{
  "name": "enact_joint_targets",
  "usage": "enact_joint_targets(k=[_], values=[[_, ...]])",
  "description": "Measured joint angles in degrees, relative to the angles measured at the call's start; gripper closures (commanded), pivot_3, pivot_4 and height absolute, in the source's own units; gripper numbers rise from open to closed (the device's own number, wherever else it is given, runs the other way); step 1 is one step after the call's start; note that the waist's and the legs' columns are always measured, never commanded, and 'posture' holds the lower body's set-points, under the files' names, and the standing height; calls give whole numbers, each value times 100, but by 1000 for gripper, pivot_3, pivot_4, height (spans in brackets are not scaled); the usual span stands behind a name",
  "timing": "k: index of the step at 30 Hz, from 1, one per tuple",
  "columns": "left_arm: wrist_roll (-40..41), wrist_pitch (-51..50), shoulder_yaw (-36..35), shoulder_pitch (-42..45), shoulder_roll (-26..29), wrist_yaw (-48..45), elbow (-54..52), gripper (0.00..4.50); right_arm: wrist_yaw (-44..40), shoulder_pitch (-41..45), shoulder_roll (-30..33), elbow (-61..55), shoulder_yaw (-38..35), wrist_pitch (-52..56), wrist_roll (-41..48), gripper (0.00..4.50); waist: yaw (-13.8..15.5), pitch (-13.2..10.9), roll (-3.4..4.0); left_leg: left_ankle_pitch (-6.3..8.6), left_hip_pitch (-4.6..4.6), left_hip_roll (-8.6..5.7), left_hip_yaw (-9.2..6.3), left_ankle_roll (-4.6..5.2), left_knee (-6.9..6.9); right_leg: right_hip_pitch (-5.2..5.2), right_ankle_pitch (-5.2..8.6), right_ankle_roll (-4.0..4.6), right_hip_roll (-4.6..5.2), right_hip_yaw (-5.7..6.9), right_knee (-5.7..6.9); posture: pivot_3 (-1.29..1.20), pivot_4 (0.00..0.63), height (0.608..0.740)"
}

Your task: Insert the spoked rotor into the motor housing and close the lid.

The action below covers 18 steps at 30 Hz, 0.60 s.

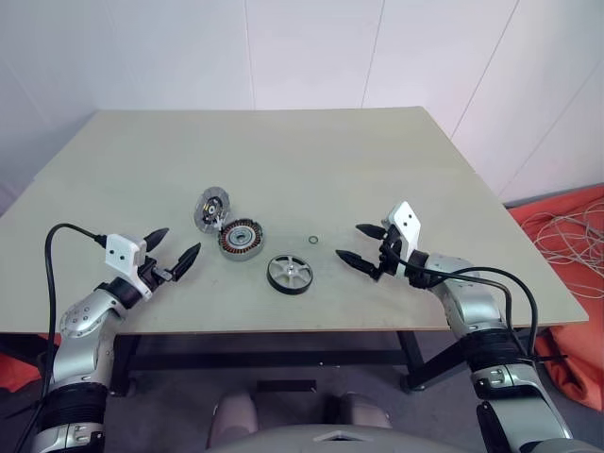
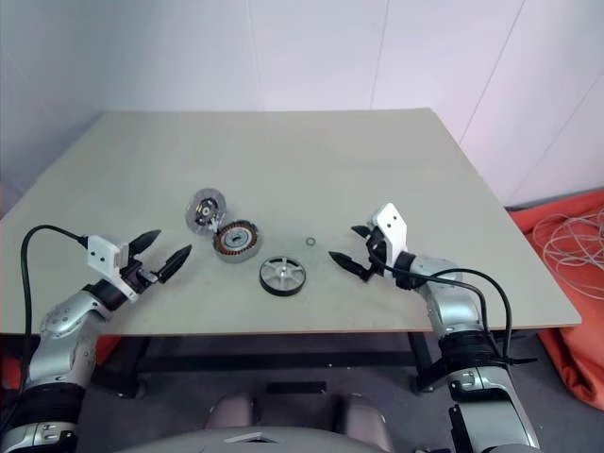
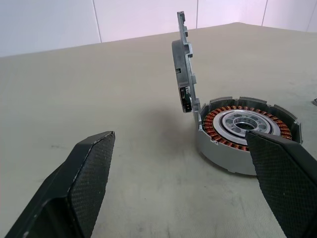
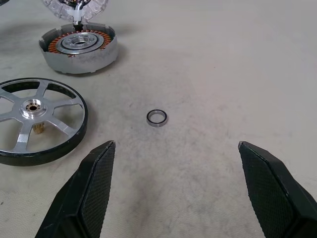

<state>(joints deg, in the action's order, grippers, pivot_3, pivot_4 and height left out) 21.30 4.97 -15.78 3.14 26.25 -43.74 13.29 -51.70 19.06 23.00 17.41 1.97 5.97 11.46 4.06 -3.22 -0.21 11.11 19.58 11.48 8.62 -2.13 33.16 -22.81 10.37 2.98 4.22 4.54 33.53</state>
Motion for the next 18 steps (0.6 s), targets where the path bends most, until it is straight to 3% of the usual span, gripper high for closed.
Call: enact_joint_targets(k=[11, 18], values=[[0, -23, 5, -5, 0, 0, -11, 31, 31, 0, 0, -13, 0, 46, 0, 0, 0, 0, 0, 0, 0, 0, 0, 0, 0, 0, 0, 0, 0, 0, 0, 0, 0, 740], [0, -45, 15, -5, -1, 1, -15, 31, 387, 101, -213, -591, -275, 2109, 895, 0, 17, -1, 2, 0, -1, 2, 0, 0, 0, 0, 0, 0, 0, 0, 1, 0, 0, 740]])
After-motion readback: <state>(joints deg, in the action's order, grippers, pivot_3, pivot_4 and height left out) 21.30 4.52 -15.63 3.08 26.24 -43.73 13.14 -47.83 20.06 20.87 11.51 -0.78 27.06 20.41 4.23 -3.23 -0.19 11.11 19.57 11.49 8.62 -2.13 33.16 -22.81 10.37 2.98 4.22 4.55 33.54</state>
